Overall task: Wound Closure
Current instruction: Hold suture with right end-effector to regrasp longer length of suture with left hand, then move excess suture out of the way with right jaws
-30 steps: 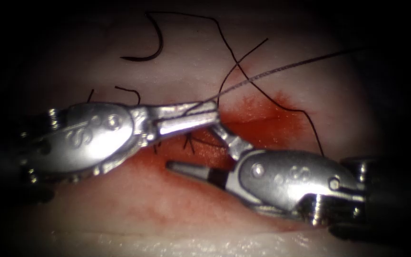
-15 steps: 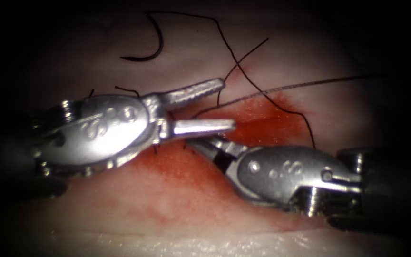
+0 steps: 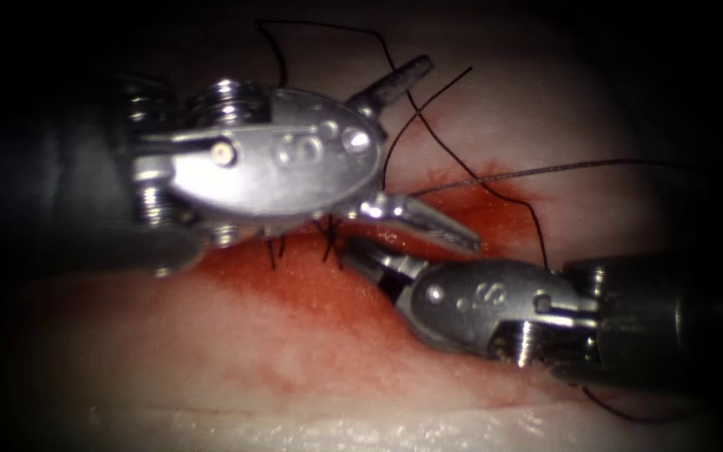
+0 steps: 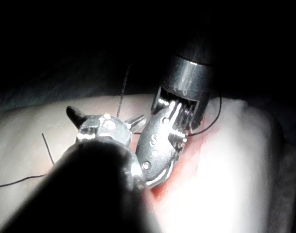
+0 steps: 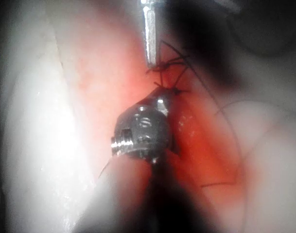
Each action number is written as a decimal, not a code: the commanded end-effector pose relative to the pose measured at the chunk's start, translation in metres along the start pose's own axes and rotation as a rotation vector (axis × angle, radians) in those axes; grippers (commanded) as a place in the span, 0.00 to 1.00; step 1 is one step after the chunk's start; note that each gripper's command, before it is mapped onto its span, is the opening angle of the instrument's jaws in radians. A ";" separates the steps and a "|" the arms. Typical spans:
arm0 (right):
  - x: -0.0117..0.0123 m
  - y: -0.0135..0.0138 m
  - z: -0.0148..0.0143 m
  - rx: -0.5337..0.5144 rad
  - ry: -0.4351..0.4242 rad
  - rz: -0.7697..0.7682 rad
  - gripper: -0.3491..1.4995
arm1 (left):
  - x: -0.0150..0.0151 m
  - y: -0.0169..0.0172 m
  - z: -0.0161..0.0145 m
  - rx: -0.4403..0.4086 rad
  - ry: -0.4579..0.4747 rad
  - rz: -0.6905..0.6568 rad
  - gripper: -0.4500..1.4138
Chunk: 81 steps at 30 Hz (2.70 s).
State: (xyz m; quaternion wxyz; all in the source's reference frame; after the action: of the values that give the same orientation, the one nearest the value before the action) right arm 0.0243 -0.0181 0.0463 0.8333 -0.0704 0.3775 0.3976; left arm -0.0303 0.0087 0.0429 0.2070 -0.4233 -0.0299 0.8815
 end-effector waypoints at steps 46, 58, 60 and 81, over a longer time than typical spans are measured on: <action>-0.0017 -0.0009 -0.0027 0.016 0.004 -0.021 0.00 | 0.0036 -0.0048 -0.0022 0.082 0.036 0.057 0.00; -0.0022 0.0042 -0.0063 -0.043 0.034 0.015 0.00 | -0.0030 -0.0044 -0.0108 0.181 0.265 0.068 0.00; -0.0020 0.0048 -0.0066 -0.046 0.044 0.025 0.00 | -0.0039 -0.0037 -0.0112 0.182 0.296 0.074 0.00; 0.0011 0.0034 -0.0087 0.174 0.141 0.102 0.89 | -0.0127 -0.0002 -0.0085 0.166 0.407 0.061 0.00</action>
State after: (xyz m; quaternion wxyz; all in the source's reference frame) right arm 0.0167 -0.0183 0.0395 0.7859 -0.0058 0.4722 0.3992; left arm -0.0162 0.0030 0.0463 0.2176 -0.5756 0.0984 0.7820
